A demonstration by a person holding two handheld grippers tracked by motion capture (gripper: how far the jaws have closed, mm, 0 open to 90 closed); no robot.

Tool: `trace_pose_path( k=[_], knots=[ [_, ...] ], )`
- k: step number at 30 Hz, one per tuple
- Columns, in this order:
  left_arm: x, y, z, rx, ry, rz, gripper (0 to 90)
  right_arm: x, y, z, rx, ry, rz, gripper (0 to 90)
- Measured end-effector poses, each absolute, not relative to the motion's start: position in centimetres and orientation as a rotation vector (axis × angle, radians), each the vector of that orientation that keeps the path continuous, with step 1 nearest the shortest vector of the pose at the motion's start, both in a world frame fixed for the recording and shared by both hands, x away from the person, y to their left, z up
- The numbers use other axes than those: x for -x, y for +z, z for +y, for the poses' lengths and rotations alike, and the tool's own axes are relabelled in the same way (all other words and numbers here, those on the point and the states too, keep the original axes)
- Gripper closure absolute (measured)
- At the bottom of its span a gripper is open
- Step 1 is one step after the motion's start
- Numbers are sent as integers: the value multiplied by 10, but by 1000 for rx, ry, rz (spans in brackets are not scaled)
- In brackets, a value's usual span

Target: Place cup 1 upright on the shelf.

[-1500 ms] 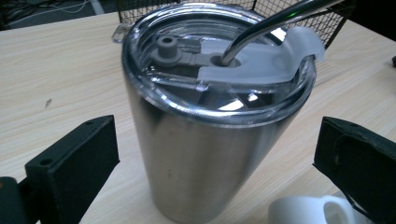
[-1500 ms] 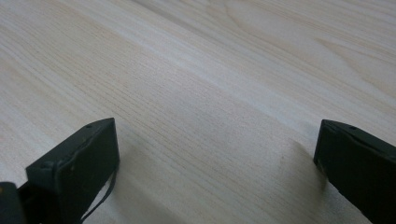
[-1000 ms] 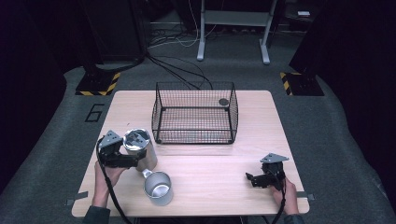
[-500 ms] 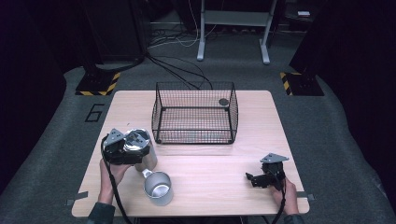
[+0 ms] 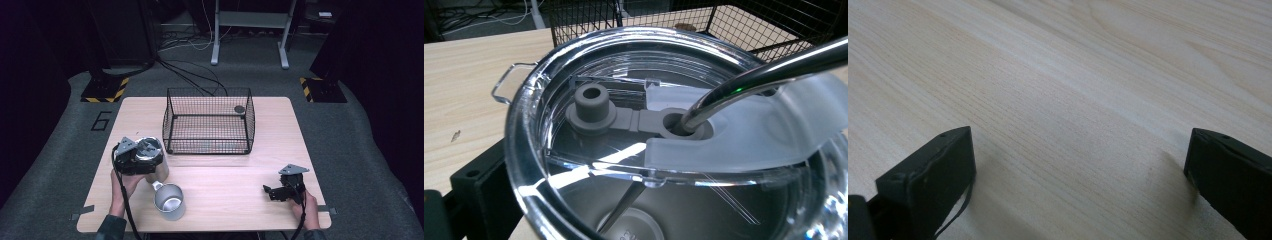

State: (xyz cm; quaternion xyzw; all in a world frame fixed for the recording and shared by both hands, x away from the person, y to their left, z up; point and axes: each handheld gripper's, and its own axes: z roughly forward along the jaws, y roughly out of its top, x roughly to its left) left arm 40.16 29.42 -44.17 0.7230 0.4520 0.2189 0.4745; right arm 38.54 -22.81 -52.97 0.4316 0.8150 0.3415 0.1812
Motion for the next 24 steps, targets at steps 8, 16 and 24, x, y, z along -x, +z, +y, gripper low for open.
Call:
trace_pose_path(
  k=[8, 16, 24],
  knots=[
    [-401, -443, 292, -1769, 575, 1092, 19, -385, -530, -228, -1218, 964, 2302, 0],
    [-402, -439, 292, -1799, 588, 1083, 31, -385, -530, -228, -1218, 964, 2301, 0],
    [-400, -434, 296, -1781, 600, 1079, 32, -385, -530, -228, -1218, 964, 2302, 0]
  ],
)
